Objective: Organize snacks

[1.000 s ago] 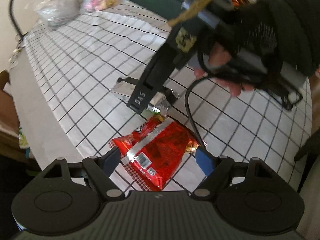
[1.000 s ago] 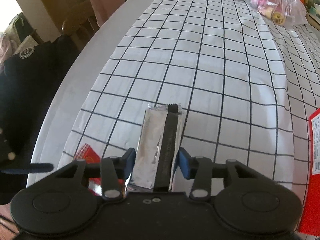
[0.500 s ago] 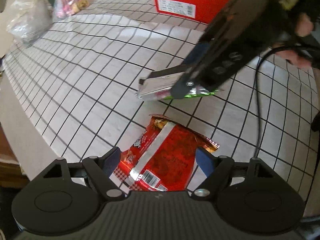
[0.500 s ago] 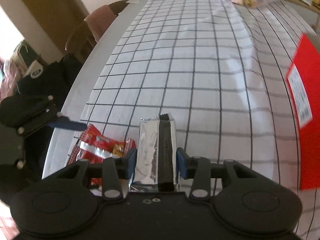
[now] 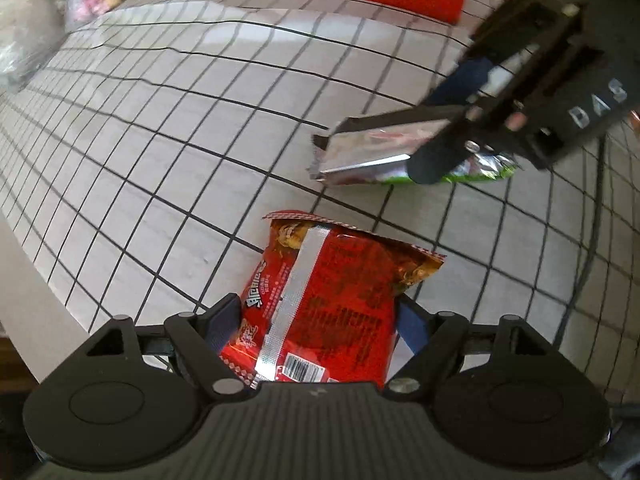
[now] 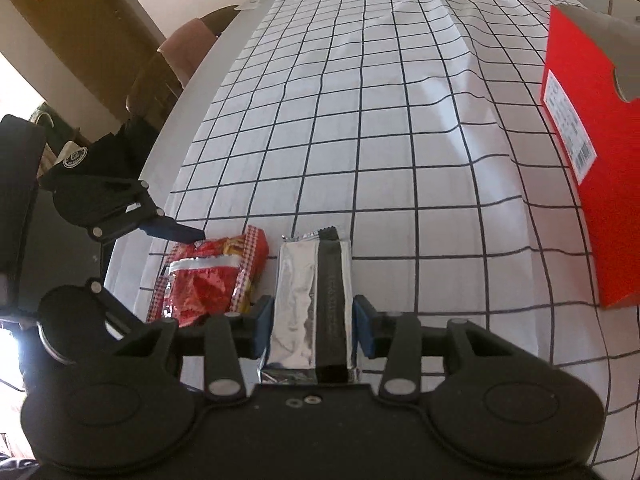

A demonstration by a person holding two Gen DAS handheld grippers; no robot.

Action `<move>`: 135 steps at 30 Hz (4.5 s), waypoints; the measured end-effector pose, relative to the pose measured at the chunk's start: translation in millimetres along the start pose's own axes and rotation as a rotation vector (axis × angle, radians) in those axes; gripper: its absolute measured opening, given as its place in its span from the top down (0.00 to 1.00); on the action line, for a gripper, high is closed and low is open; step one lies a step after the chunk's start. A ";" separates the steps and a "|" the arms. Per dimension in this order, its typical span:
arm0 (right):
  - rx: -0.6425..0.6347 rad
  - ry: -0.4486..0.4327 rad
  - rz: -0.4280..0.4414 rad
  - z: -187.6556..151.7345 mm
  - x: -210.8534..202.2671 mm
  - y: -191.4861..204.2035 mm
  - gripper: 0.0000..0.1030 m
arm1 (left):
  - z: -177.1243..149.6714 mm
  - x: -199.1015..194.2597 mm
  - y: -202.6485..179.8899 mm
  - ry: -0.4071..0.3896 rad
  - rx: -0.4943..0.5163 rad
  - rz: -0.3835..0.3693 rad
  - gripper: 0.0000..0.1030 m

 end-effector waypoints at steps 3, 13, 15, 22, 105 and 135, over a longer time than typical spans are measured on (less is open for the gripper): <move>0.007 -0.011 -0.009 -1.3 -2.0 -3.3 0.60 | 1.0 0.1 -1.1 -0.021 -0.082 0.035 0.24; 0.042 -0.085 -0.051 -1.8 -26.7 -18.9 0.60 | -4.5 -14.8 12.2 -0.110 -0.578 0.065 0.32; 0.047 -0.103 -0.060 -1.2 -35.0 -23.7 0.60 | -5.7 -19.2 13.9 -0.130 -0.664 0.060 0.32; 0.060 -0.176 -0.088 -0.1 -72.7 -42.7 0.60 | -0.2 -50.9 1.6 -0.200 -0.818 0.057 0.32; -0.103 -0.276 -0.126 38.6 -184.0 -291.3 0.42 | 336.2 -16.1 -123.5 -0.231 -0.789 0.205 0.32; -0.022 -0.510 -0.120 -7.9 -268.3 -247.9 0.00 | 261.0 -115.9 -178.7 -0.521 -0.717 0.230 0.17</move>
Point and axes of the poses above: each gripper's, at about its wrist camera, not at the fingertips, and x roughly the way its jaws point, y to its left, z to its top, the point moved 1 cm from there along x, roughly the way its jaws point, and after that the axes turned 1 degree about -z, right-handed, at the moved point
